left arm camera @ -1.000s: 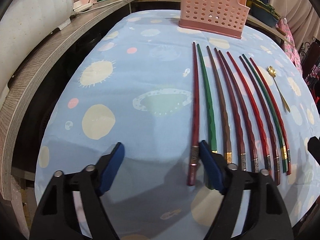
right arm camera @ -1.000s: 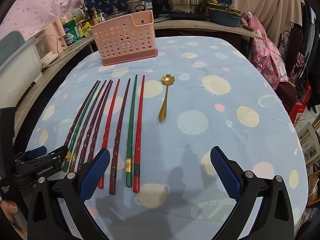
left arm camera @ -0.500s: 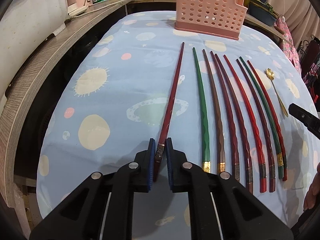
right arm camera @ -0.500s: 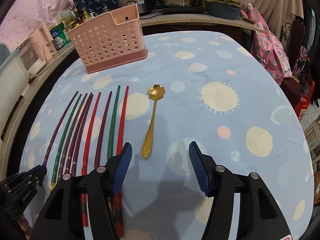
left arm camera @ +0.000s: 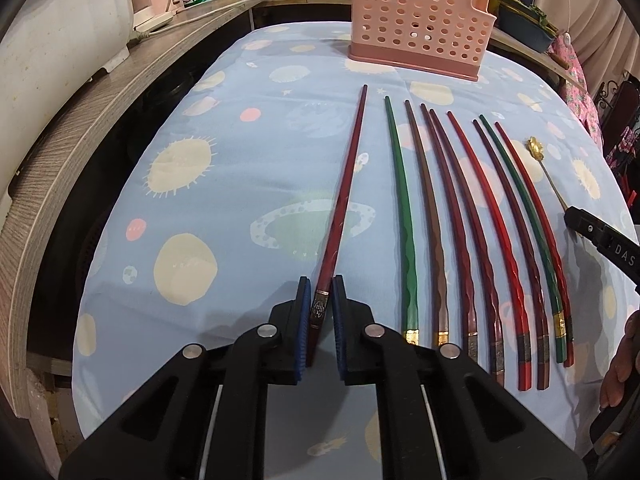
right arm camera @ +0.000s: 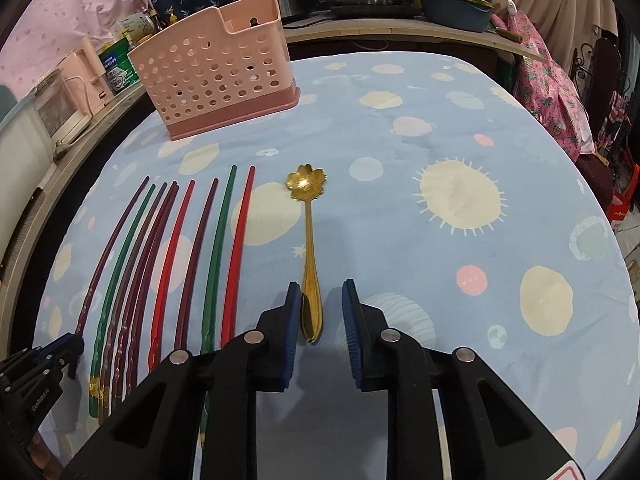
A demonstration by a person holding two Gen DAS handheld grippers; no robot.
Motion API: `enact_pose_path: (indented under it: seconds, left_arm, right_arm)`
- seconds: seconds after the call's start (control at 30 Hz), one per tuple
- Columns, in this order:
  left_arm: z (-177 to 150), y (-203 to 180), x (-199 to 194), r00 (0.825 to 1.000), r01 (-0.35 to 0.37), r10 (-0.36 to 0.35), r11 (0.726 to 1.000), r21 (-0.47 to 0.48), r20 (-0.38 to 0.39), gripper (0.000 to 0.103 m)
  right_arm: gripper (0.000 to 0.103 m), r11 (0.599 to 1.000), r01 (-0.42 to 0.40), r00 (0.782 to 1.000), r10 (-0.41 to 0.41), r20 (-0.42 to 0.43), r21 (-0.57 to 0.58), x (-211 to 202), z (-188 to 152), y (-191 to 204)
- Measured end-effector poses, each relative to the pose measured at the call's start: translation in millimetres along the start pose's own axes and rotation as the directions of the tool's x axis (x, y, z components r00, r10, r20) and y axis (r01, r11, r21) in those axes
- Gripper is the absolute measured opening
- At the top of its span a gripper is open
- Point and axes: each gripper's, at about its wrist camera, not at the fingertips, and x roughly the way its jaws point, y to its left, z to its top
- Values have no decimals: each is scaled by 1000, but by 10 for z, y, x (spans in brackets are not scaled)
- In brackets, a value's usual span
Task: Organize utensils
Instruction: 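Grasp a dark red chopstick with the left tool while the right tool grasps the gold spoon, then lift the chopstick and spoon with both tools and carry them over the pink basket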
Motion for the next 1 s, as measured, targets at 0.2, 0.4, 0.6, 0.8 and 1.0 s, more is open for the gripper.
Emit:
enact_pose_path:
  seconds: [0.2, 0.4, 0.6, 0.8, 1.0]
  left_arm:
    - [3, 17, 0, 1000, 13, -13, 1000, -14, -3, 11]
    - [28, 68, -71, 999, 32, -32, 999, -32, 4, 7]
    - [112, 163, -273, 998, 43, -41, 998, -47, 50, 7]
    - [359, 268, -528, 992, 63, -56, 996, -60, 112, 7]
    - [799, 399, -823, 976, 98, -79, 991, -87, 202, 7]
  right_arm:
    - [9, 1000, -8, 1000, 8, -5, -2, -28, -25, -12]
    - [2, 1000, -16, 1000, 16, 25, 6, -205, -20, -15]
    - [2, 1000, -21, 998, 20, 60, 3, -405, 53, 2]
    - [2, 1000, -29, 993, 30, 115, -9, -655, 260, 59]
    - [2, 999, -50, 985, 52, 167, -13, -819, 571, 115]
